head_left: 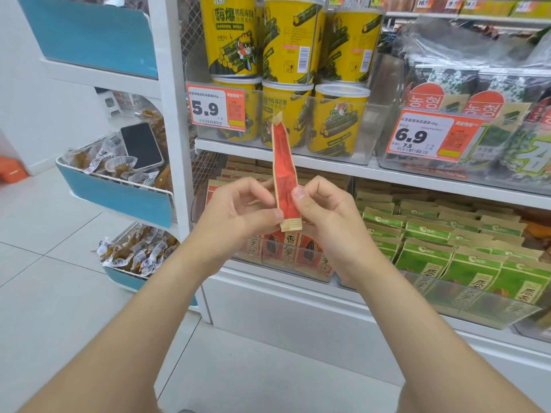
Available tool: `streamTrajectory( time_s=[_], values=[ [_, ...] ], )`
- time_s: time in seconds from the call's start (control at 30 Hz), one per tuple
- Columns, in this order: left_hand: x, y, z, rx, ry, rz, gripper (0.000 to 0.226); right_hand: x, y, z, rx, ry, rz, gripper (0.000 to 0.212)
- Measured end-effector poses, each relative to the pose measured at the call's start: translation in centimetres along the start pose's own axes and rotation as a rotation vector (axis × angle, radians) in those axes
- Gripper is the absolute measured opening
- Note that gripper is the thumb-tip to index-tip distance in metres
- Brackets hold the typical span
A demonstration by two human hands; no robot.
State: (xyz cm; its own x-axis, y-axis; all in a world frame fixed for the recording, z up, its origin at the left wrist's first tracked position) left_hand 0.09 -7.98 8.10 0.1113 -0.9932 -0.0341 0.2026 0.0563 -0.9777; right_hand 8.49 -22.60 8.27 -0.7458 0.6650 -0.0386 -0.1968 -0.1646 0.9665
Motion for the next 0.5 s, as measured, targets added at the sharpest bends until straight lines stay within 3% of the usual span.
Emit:
streamTrajectory(
  time_s=[0.13,0.17,0.3,0.37,0.43,0.5],
  values=[
    [0.3,0.3,0.1,-0.038,-0.021,-0.147,0.049,0.2,0.0,-0.4,-0.057,-0.055,-0.495,0.022],
    [0.5,0.3,0.1,-0.040,-0.029,-0.116,0.049,0.5,0.1,-0.5,-0.059,-0.065,-0.606,0.030],
    [1.2,0.6,0.4,-0.034,-0.010,-0.003,0.041,1.0,0.0,-0.9,-0.118,-0.129,-0.712,0.107],
    [1.3,0.6,0.6,-0.079,0.015,-0.014,0.035,0.9,-0.3,-0.9,-0.046,-0.125,-0.706,0.139],
    [1.2,0.6,0.6,-0.120,0.009,-0.045,0.032,0.8,-0.7,-0.6,0.041,-0.074,-0.664,0.132],
    [1.0,0.9,0.5,-0.173,-0.022,-0.102,0.032,0.1,-1.1,0.0,0.042,-0.087,-0.571,0.087]
  ],
)
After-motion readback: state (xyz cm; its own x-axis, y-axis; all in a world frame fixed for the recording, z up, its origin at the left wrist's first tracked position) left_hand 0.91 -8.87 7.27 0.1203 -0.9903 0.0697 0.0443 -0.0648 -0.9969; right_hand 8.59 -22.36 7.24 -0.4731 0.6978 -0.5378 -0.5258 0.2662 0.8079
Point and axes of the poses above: each hand's wrist, its own z-axis towards the middle knuckle, its own x-axis out of the palm, y = z × x, the point moved 5 cm from there along z, towards the middle knuckle, and after that the axes turned 10 degrees about y, right-handed, at the moved point
